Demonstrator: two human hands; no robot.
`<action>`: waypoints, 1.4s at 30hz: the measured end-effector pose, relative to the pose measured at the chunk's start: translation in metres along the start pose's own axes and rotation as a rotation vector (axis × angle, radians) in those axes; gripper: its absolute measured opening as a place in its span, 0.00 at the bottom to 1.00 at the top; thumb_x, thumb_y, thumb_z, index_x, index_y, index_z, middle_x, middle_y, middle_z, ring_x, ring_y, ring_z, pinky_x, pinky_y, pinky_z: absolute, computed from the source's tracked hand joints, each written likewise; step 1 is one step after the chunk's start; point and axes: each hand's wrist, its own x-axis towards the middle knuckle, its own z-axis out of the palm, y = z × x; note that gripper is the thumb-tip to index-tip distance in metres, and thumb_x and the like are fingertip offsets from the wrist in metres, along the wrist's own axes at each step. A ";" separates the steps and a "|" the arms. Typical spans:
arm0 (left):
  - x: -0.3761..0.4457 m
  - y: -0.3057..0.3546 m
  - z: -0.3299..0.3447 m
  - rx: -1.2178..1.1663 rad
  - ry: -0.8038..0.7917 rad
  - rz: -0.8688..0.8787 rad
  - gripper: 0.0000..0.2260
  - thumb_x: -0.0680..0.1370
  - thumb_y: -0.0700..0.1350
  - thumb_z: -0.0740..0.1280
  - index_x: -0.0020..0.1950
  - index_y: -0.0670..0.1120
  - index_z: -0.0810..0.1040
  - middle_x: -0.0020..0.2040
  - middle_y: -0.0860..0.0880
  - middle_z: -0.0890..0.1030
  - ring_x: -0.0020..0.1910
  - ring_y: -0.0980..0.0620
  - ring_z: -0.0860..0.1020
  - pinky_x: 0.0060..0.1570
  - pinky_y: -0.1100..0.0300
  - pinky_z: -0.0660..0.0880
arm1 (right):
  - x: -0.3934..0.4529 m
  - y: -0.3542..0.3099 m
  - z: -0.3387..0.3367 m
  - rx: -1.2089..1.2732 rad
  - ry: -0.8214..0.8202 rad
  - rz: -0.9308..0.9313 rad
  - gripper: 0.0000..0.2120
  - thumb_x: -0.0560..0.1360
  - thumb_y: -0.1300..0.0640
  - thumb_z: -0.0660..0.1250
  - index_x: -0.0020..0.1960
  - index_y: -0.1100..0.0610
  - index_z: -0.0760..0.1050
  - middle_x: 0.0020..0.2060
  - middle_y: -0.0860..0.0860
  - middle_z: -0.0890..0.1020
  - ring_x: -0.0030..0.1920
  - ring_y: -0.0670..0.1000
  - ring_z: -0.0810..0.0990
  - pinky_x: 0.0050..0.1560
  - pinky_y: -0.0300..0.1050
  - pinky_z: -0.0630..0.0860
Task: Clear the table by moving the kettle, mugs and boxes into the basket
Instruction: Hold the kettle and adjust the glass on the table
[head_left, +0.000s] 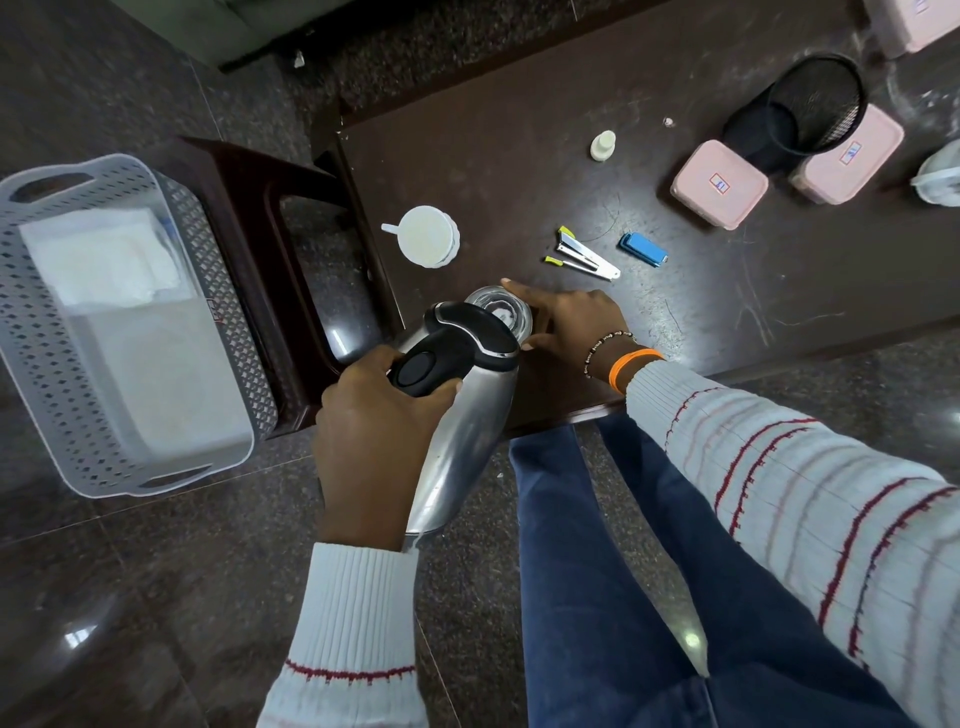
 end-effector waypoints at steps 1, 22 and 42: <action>-0.001 0.001 0.001 0.001 0.005 0.004 0.13 0.65 0.55 0.73 0.44 0.49 0.80 0.37 0.48 0.82 0.39 0.45 0.80 0.38 0.55 0.76 | 0.000 0.000 0.000 0.004 0.001 0.001 0.33 0.72 0.43 0.65 0.73 0.37 0.53 0.56 0.57 0.81 0.56 0.61 0.79 0.59 0.55 0.73; -0.010 0.007 0.005 -0.042 0.019 -0.055 0.13 0.66 0.56 0.72 0.43 0.49 0.79 0.36 0.50 0.81 0.38 0.47 0.80 0.40 0.54 0.78 | -0.001 -0.001 -0.003 0.018 -0.007 -0.019 0.34 0.72 0.43 0.65 0.73 0.38 0.53 0.56 0.59 0.81 0.56 0.62 0.79 0.59 0.56 0.73; -0.010 0.009 0.007 -0.008 0.013 -0.053 0.14 0.67 0.55 0.72 0.44 0.47 0.78 0.38 0.47 0.82 0.39 0.44 0.80 0.39 0.55 0.76 | 0.000 0.001 0.000 -0.002 -0.005 -0.006 0.35 0.72 0.43 0.66 0.73 0.38 0.52 0.55 0.58 0.81 0.56 0.61 0.79 0.61 0.56 0.71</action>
